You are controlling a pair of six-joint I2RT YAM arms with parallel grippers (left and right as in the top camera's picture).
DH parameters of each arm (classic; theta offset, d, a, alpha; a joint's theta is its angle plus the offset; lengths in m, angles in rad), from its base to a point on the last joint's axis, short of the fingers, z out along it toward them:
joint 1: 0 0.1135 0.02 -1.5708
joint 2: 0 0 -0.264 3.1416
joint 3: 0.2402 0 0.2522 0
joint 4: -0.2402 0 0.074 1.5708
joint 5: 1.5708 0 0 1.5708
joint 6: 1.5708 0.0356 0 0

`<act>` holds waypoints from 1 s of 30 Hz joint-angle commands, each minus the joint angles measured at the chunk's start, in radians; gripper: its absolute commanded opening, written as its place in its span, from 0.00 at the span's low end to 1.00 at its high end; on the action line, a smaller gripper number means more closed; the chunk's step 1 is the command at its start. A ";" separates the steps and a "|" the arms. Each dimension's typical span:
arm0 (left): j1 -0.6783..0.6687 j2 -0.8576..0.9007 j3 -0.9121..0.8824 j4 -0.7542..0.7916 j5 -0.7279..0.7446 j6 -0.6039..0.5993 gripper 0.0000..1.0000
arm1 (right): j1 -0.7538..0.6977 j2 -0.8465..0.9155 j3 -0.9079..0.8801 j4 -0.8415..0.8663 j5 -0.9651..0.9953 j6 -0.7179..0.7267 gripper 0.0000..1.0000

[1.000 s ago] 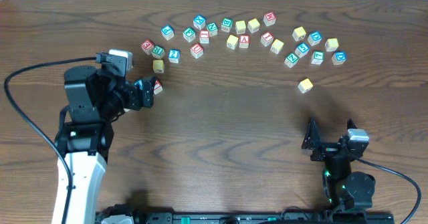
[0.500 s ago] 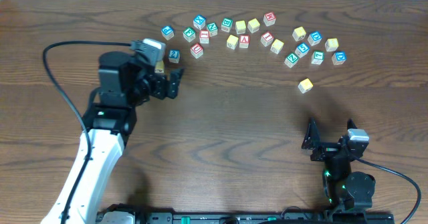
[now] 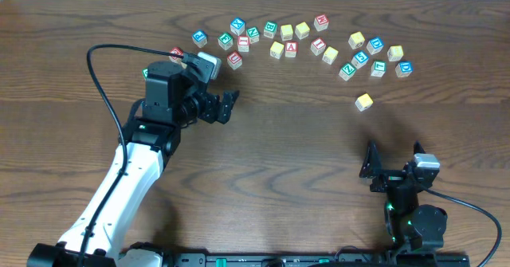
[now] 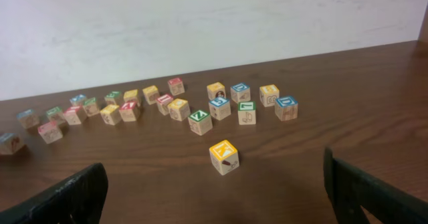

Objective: Spell out AI2

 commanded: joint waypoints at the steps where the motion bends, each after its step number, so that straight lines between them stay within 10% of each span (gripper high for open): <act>1: -0.003 -0.003 0.035 0.005 0.004 -0.008 0.97 | -0.004 -0.006 -0.002 -0.002 -0.002 -0.008 0.99; 30: 0.101 -0.002 0.288 -0.133 -0.040 -0.008 0.97 | -0.004 -0.005 -0.002 -0.002 -0.002 -0.008 0.99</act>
